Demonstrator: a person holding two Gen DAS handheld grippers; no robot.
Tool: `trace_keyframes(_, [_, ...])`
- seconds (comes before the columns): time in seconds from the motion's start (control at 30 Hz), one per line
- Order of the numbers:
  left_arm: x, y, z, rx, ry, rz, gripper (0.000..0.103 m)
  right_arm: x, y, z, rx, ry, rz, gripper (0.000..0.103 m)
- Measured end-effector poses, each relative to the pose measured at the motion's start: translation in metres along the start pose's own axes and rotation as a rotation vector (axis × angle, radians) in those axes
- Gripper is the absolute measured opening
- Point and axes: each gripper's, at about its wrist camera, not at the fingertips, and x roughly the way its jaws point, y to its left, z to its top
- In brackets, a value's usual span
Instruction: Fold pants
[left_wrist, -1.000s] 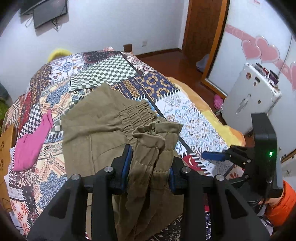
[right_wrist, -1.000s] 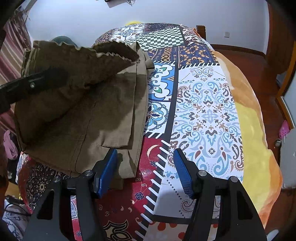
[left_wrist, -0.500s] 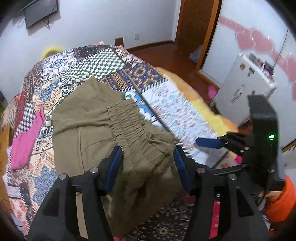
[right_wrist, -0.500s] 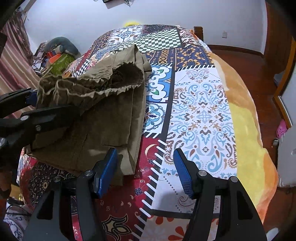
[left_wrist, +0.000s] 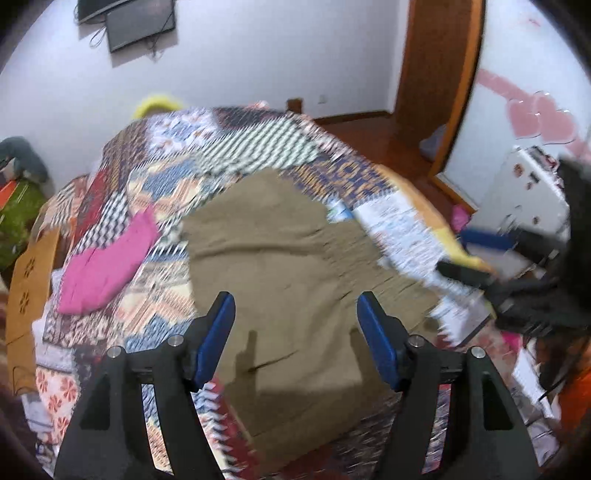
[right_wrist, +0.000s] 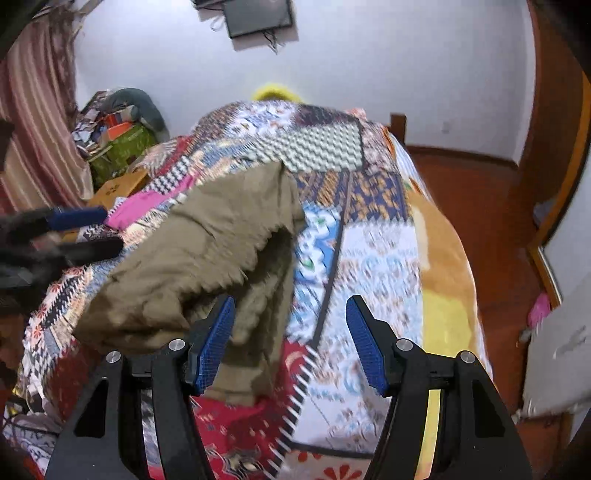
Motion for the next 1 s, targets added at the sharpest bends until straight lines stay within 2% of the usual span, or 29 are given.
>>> trace_keyframes(0.2, [0.026, 0.016, -0.033, -0.048, 0.115, -0.044, 0.068, 0.013, 0.027, 0.01, -0.055, -0.027, 0.053, 0.059])
trace_keyframes(0.3, [0.031, 0.016, -0.043, -0.057, 0.113, -0.051, 0.068, 0.024, 0.034, 0.004, -0.067, 0.002, 0.061, 0.059])
trace_keyframes(0.5, [0.02, 0.04, -0.032, -0.116, 0.07, -0.026, 0.068, 0.039, 0.025, -0.02, -0.022, 0.074, 0.062, 0.059])
trace_keyframes(0.63, [0.017, 0.065, -0.019, -0.15, 0.038, 0.025, 0.068, 0.044, 0.017, -0.029, 0.007, 0.101, 0.088, 0.06])
trace_keyframes(0.87, [0.045, 0.107, 0.007, -0.213, 0.034, 0.042, 0.068, 0.048, 0.016, -0.034, 0.011, 0.101, 0.092, 0.061])
trace_keyframes(1.0, [0.067, 0.114, 0.019, -0.198, 0.047, 0.056, 0.068, 0.049, 0.012, -0.035, 0.047, 0.1, 0.106, 0.061])
